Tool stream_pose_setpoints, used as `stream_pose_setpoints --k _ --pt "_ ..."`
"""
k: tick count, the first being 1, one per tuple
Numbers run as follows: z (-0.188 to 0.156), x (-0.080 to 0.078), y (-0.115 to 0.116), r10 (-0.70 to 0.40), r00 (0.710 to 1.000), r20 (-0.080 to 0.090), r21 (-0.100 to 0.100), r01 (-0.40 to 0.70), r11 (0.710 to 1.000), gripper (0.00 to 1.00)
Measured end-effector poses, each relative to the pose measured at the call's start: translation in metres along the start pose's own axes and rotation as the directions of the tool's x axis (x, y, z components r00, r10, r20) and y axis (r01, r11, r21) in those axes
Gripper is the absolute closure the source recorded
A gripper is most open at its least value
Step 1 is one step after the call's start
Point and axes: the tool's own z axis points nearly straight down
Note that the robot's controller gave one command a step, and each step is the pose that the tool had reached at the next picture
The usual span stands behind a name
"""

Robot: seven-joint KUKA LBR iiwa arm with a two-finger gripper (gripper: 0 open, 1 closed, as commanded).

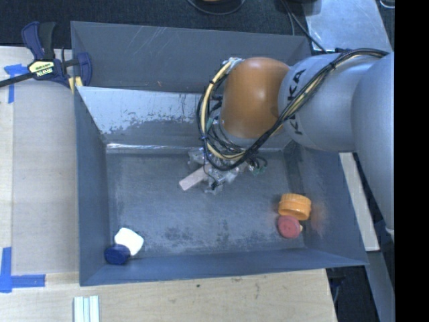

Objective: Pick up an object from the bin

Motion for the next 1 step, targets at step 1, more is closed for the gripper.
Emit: stream_pose_setpoints --k 1 --pt "-0.0789 0.0041 0.0041 0.002 1.0 -0.001 -0.001 -0.002 1.0 1.0"
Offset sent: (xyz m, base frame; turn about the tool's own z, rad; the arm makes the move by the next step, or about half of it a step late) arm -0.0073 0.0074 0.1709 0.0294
